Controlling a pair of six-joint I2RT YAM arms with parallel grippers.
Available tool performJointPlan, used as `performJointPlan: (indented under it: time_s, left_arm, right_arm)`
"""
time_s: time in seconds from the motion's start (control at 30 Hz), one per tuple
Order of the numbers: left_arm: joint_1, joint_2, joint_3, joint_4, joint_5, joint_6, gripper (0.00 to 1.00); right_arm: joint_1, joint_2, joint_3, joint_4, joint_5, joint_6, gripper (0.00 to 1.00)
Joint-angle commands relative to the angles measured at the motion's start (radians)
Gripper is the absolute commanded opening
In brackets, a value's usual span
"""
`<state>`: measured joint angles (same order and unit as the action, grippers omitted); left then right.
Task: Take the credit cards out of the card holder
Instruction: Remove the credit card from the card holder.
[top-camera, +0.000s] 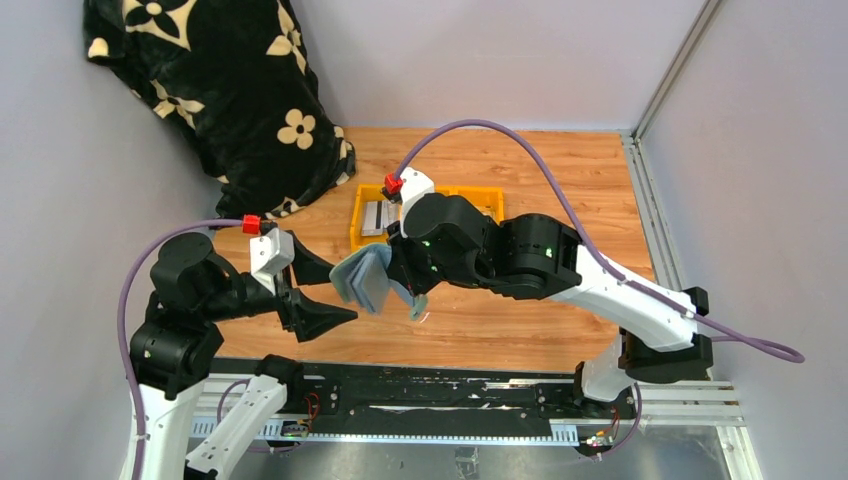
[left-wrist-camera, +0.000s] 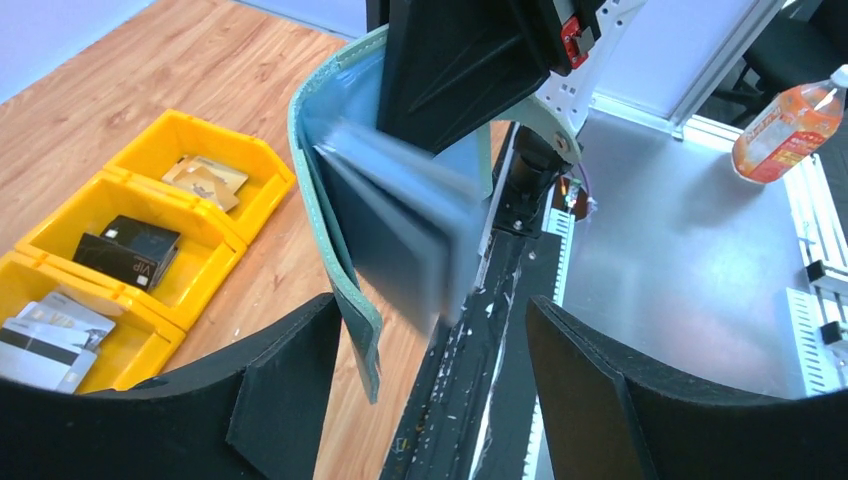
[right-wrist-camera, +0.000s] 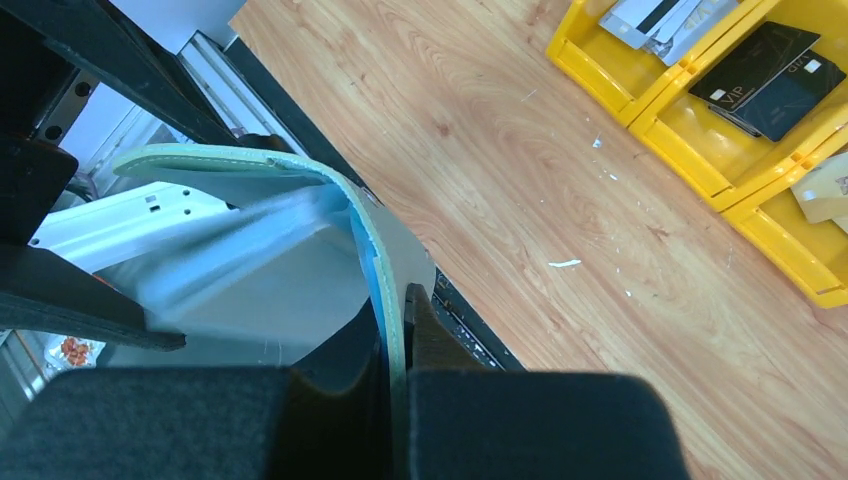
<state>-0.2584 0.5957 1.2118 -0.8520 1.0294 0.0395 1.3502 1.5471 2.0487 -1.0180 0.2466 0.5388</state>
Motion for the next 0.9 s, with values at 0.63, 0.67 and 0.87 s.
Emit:
performJointPlan:
  time_s: [0.63, 0.67, 0.87]
  left_arm:
    - [-0.001, 0.006, 0.026, 0.069, -0.079, 0.076, 0.35]
    - [-0.001, 0.013, 0.03, 0.068, -0.077, 0.07, 0.35]
    - [-0.001, 0.026, 0.048, 0.07, -0.096, 0.035, 0.34]
  right_arm:
    - [-0.019, -0.174, -0.18, 0.265, -0.096, -0.124, 0.0]
    - [-0.019, -0.172, -0.176, 0.268, -0.102, -0.125, 0.0]
    - [-0.019, -0.16, -0.168, 0.284, -0.148, -0.134, 0.0]
